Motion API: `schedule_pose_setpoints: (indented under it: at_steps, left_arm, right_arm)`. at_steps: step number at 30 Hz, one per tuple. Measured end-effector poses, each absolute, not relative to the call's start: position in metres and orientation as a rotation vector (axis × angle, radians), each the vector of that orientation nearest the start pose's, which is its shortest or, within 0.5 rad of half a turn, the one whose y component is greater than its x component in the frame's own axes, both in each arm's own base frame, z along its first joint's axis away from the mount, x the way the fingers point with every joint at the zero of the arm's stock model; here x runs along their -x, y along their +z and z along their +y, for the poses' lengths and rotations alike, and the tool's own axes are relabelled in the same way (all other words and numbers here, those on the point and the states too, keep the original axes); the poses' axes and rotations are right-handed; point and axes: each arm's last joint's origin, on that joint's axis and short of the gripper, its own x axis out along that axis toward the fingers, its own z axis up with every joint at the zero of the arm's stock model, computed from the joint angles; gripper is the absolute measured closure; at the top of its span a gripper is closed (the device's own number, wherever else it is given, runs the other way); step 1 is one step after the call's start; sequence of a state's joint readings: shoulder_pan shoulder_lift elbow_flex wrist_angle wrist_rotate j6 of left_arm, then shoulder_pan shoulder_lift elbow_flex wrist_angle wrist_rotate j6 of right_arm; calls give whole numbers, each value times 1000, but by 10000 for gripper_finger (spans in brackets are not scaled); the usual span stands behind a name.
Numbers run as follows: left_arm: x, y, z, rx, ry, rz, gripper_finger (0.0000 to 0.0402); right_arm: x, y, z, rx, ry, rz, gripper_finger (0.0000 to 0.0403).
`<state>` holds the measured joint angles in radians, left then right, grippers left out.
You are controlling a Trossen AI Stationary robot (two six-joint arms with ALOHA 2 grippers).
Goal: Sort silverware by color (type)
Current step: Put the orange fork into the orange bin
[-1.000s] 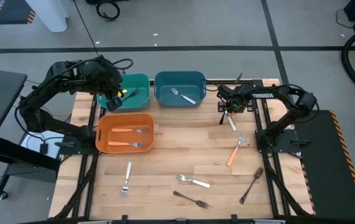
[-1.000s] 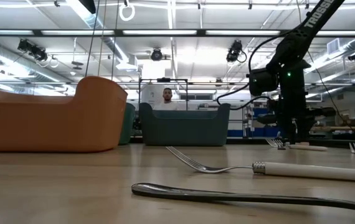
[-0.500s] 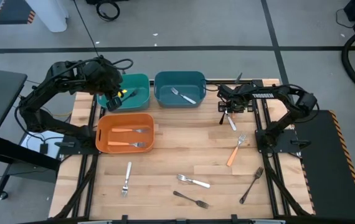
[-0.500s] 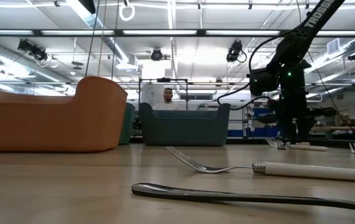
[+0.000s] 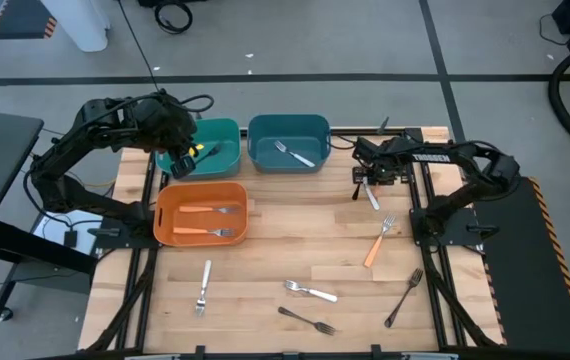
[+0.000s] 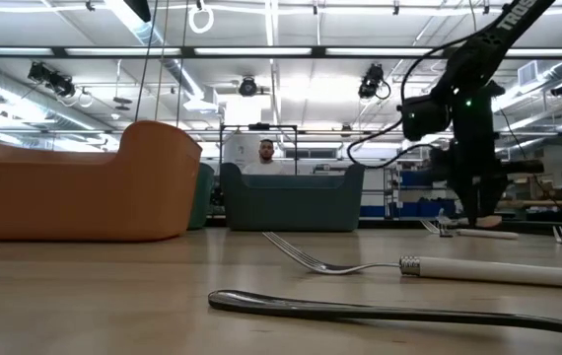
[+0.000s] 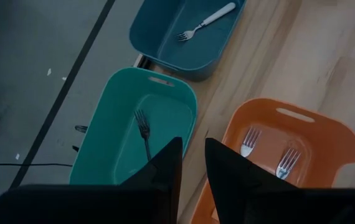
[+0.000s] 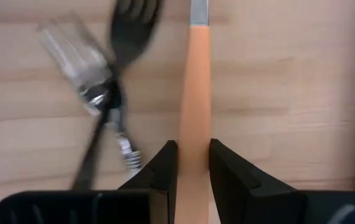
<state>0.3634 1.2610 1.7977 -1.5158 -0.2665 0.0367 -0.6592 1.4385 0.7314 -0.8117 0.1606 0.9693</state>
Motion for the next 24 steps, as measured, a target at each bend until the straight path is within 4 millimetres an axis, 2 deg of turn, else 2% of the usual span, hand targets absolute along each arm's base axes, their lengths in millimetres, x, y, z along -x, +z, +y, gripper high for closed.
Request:
schedule_pose_setpoints:
  at_steps: [7, 13, 24]
  left_arm:
    - [-159, 452, 69, 21, 563, 1002, 322]
    - [-161, 453, 69, 42, 576, 986, 322]
    - [-166, 456, 71, 146, 636, 889, 322]
  right_arm:
    - [-162, 179, -128, -1049, -1356, 982, 324]
    - [-160, 203, -119, -1031, -1271, 831, 324]
    - [-179, 243, -110, -869, -992, 483, 324]
